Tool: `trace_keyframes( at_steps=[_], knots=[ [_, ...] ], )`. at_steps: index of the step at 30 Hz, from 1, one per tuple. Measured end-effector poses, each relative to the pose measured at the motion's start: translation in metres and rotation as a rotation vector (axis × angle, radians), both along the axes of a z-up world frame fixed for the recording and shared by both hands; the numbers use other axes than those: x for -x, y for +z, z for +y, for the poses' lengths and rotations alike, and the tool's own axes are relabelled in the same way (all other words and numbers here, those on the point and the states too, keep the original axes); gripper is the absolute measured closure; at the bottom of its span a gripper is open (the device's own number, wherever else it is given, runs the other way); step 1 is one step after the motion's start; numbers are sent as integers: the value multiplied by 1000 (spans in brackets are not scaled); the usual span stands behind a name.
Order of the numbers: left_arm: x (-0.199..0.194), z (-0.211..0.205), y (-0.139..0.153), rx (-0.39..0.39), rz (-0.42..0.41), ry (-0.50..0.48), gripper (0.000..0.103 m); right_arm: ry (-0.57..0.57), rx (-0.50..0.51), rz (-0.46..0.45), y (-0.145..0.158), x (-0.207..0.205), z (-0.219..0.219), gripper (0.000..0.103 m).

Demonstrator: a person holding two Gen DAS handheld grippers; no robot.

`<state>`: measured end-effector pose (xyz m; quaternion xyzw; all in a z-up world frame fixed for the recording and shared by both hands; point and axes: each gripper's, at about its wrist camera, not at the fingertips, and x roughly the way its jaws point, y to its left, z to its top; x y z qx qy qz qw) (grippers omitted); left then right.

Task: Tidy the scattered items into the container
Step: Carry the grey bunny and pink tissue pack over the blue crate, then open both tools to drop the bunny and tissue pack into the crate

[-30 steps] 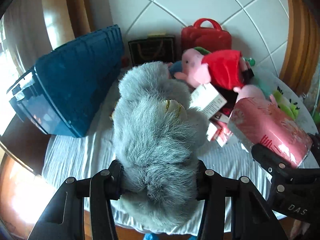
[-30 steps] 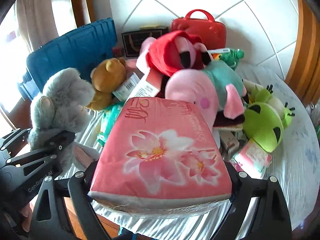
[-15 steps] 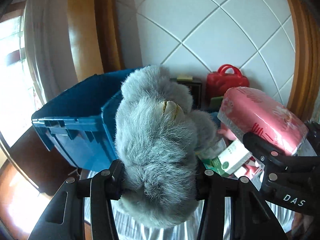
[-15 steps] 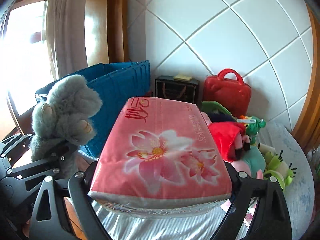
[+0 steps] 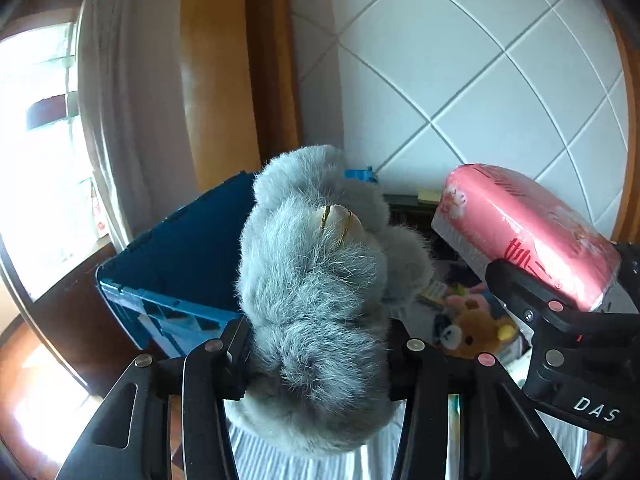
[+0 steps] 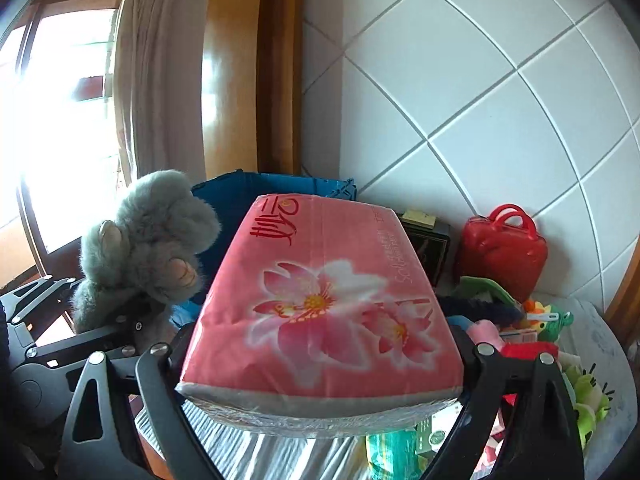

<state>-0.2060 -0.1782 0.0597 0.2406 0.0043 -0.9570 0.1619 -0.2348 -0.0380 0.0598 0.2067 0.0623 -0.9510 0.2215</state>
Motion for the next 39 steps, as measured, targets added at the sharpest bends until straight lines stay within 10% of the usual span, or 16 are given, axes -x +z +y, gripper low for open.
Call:
trace_keyframes(
  at_steps=[20,39],
  knots=[
    [91,-191,37,12,8,99,60,38,-24,1,16,98,-165,10],
    [189,-245,-26,-126,-320,-74,62,-132,-151,-142,-8,169,-236,10]
  ],
)
